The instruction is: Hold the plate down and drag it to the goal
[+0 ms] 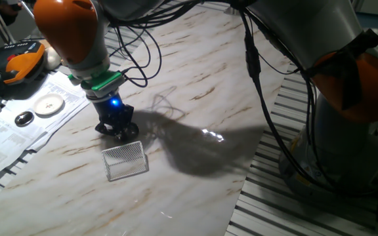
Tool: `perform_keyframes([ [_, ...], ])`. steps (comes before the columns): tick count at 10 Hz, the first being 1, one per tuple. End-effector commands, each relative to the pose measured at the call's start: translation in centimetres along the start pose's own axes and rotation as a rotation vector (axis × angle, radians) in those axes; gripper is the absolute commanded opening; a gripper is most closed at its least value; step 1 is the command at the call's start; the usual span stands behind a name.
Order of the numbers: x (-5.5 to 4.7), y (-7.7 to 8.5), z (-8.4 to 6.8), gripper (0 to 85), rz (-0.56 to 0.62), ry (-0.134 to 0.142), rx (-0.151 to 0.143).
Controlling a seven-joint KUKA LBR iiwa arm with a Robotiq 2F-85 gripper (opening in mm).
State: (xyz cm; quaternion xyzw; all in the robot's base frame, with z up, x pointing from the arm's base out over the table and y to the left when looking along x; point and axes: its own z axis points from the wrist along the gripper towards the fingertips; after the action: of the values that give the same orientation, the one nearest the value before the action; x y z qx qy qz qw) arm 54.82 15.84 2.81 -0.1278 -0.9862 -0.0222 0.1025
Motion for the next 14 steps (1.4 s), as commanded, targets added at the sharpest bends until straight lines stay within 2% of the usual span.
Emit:
perform_keyframes([
  [1,0.2,0.2,0.0,0.0,0.004,0.000,0.000],
  [6,1.0,1.2,-0.1,0.0,0.026,0.012,-0.003],
  [8,0.9,1.2,-0.2,0.0,0.027,0.011,0.000],
  [11,0.5,0.8,-0.4,0.0,0.018,0.012,0.010],
  [12,0.2,0.5,-0.6,0.0,0.011,0.005,0.022],
  [13,-0.4,-0.1,-1.0,0.0,-0.004,-0.003,0.036],
  [14,-1.1,-0.8,-1.6,0.0,-0.018,0.005,0.035],
])
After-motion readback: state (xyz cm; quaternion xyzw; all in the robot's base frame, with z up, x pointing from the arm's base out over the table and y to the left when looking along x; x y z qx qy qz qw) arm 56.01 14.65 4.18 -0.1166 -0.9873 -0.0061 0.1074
